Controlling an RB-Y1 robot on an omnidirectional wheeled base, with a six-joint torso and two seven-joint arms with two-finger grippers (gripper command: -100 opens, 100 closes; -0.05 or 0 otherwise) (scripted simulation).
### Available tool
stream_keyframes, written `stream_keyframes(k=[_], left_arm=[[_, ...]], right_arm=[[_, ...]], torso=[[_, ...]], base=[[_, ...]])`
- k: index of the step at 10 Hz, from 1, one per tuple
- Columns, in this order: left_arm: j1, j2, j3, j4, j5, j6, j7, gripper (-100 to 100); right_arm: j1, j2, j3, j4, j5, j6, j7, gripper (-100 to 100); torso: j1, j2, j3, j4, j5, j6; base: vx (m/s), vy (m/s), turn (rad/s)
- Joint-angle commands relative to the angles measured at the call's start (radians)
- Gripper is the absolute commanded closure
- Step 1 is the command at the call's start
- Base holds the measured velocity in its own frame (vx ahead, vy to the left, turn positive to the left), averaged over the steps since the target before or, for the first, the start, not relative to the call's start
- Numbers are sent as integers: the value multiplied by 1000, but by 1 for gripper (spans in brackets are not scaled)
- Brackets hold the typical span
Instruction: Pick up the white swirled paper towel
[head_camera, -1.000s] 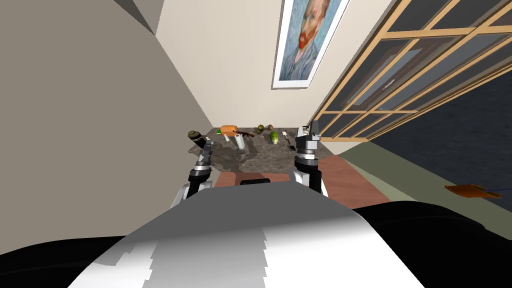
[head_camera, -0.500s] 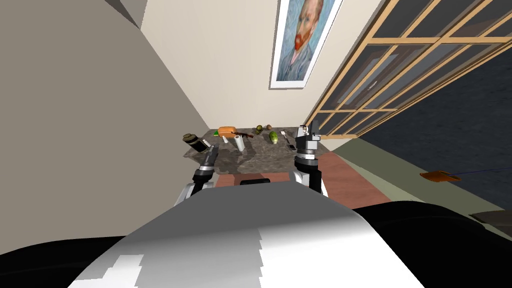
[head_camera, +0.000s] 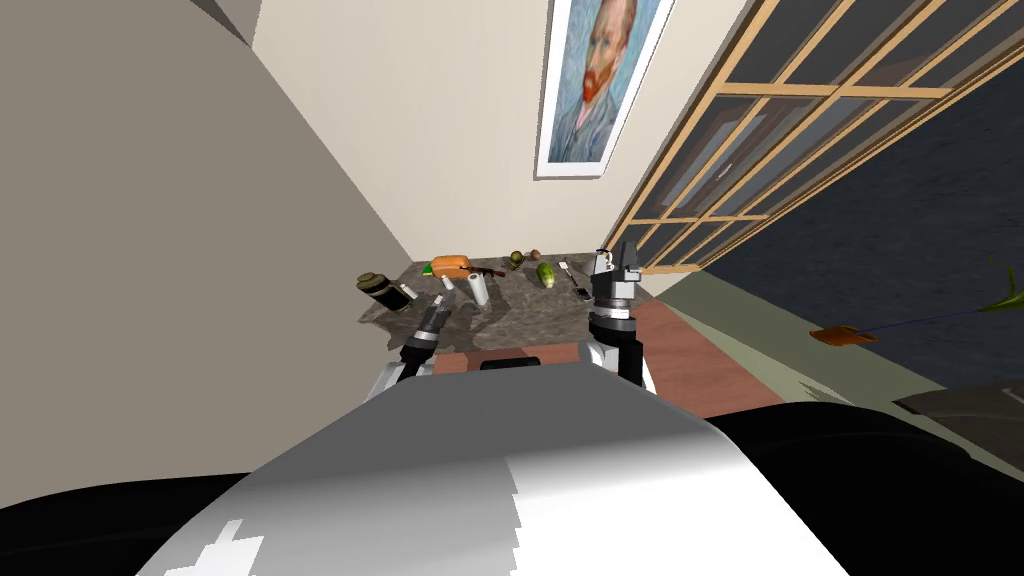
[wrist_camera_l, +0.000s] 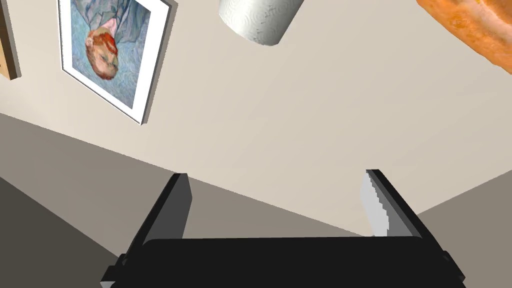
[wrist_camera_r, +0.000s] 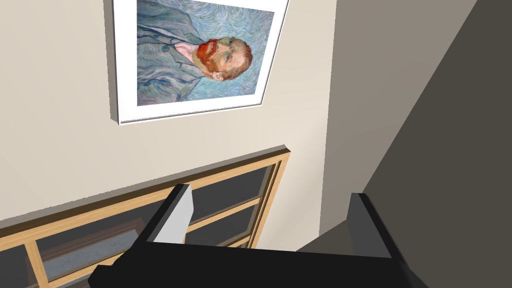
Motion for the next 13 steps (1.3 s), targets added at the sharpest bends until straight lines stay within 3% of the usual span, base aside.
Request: stream_keyframes(k=[1,10,12,13], left_arm=[[-17,15,-33,22,-43,21,-22,-100],[-95,79,-200,135,-261,108,-126,-100],[-96,81,-202,133,-262,111,-125,-100],[-98,82,-203,134,-264,114,-126,0]], right_arm=[[0,0,0,0,0,0,0,0],[0,0,0,0,0,0,0,0],[0,0,0,0,0,0,0,0],[0,0,0,0,0,0,0,0]], torso=[[0,0,0,0,0,0],[-2,-1,-1,0,0,0],[0,-3,-2,-1,0,0],[-2,-1,-1,0,0,-1]], base=[[42,47,-124],[50,42,-84],[62,39,-44],[7,5,2]])
